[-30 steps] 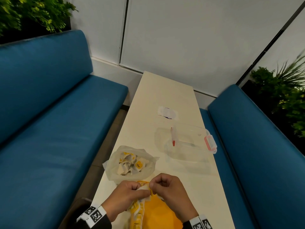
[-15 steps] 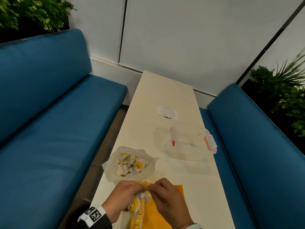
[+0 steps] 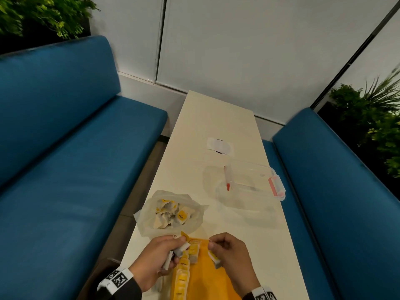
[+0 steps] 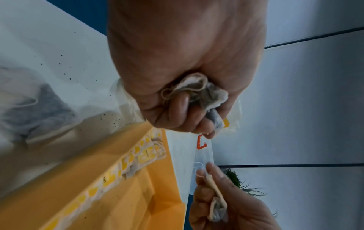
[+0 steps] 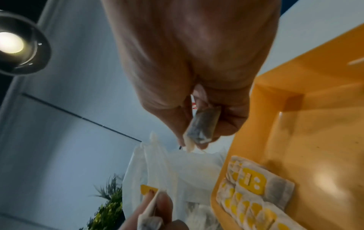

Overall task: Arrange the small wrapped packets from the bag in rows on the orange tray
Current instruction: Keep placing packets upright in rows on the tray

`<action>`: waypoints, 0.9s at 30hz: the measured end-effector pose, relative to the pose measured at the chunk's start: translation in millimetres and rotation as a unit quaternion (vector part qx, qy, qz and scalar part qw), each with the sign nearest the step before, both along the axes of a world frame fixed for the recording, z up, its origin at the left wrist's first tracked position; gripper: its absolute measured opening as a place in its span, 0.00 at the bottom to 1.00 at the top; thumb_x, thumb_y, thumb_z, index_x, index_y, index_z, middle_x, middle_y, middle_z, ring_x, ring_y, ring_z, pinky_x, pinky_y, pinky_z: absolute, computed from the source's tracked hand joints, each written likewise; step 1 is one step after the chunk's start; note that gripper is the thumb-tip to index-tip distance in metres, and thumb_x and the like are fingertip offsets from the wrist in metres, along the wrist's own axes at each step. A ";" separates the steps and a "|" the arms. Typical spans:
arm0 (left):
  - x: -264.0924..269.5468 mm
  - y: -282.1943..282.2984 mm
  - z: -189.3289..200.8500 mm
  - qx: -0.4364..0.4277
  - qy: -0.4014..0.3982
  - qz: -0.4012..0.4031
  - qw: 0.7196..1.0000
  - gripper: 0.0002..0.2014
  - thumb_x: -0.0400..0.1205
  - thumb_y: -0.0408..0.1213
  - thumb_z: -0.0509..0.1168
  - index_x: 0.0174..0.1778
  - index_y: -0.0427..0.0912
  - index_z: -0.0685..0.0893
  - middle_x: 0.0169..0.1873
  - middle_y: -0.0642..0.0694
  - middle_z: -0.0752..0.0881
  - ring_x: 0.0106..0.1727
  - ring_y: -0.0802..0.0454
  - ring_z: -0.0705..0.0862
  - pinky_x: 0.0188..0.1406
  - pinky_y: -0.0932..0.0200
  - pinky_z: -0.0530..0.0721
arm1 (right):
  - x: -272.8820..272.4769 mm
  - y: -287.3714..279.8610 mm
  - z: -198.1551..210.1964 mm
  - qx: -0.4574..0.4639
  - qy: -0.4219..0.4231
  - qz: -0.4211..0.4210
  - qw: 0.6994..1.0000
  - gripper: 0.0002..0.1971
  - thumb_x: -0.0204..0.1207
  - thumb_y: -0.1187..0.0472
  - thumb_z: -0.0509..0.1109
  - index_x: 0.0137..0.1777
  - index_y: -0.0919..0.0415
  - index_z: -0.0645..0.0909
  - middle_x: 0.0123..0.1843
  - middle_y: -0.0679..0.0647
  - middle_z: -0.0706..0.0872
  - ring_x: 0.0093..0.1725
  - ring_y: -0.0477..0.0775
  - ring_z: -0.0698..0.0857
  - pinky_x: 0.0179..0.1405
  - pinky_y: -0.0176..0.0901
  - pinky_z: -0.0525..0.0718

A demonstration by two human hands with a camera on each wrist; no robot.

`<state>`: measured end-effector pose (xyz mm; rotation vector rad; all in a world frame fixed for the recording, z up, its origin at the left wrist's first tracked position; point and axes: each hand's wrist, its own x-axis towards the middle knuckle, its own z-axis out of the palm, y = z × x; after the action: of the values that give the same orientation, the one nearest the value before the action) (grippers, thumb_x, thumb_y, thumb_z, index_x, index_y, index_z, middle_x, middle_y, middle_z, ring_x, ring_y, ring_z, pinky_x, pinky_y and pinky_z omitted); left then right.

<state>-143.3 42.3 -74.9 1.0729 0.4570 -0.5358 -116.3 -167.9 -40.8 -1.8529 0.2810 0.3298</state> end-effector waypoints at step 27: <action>-9.5 2.5 8.1 0.063 -0.032 -0.076 0.995 0.06 0.75 0.30 0.75 0.44 0.31 0.94 0.27 0.45 0.84 0.26 0.52 0.75 0.20 0.64 0.70 | -0.2 -10.9 -40.0 -0.139 -0.020 0.084 0.987 0.07 0.78 0.67 0.72 0.40 0.60 0.77 0.29 0.55 0.86 0.30 0.52 0.87 0.30 0.41 0.81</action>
<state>-152.7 44.9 -66.8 1.2492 0.3582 -0.6102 -116.4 -178.8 -80.9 -2.1620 0.1483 0.3839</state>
